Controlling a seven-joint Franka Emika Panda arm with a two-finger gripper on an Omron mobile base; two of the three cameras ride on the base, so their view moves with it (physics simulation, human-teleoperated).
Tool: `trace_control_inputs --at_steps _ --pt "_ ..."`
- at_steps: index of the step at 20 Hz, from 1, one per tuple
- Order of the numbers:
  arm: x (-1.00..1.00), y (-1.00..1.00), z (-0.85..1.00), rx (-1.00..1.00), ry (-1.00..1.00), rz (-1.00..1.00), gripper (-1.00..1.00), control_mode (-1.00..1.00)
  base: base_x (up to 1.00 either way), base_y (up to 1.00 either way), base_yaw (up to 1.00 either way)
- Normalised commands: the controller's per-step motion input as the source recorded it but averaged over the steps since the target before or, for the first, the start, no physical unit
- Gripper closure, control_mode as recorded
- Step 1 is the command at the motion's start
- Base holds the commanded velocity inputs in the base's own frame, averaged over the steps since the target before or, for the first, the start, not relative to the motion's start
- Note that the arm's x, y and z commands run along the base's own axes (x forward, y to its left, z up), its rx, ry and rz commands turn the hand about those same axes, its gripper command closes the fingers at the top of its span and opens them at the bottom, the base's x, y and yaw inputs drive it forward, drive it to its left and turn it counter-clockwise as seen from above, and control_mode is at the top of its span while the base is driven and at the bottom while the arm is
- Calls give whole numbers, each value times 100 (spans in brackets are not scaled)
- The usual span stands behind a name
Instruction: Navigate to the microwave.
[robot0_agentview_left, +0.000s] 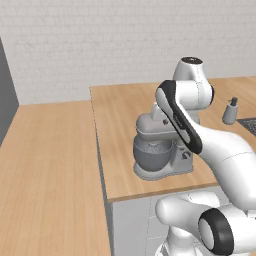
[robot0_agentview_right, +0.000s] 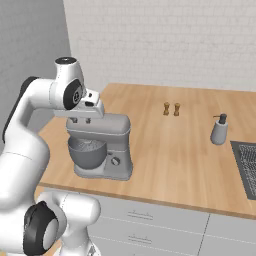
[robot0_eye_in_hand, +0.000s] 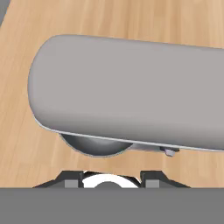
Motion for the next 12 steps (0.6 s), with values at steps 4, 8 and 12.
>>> trace_control_inputs --at_steps 4,8,12 --pt "-25 -4 -1 0 -1 0 -100 -100 0 0 0" --pt "-60 -4 -20 0 0 0 -100 -100 0 0 0" --pt "-72 -2 -29 0 0 0 -100 -100 0 0 0"
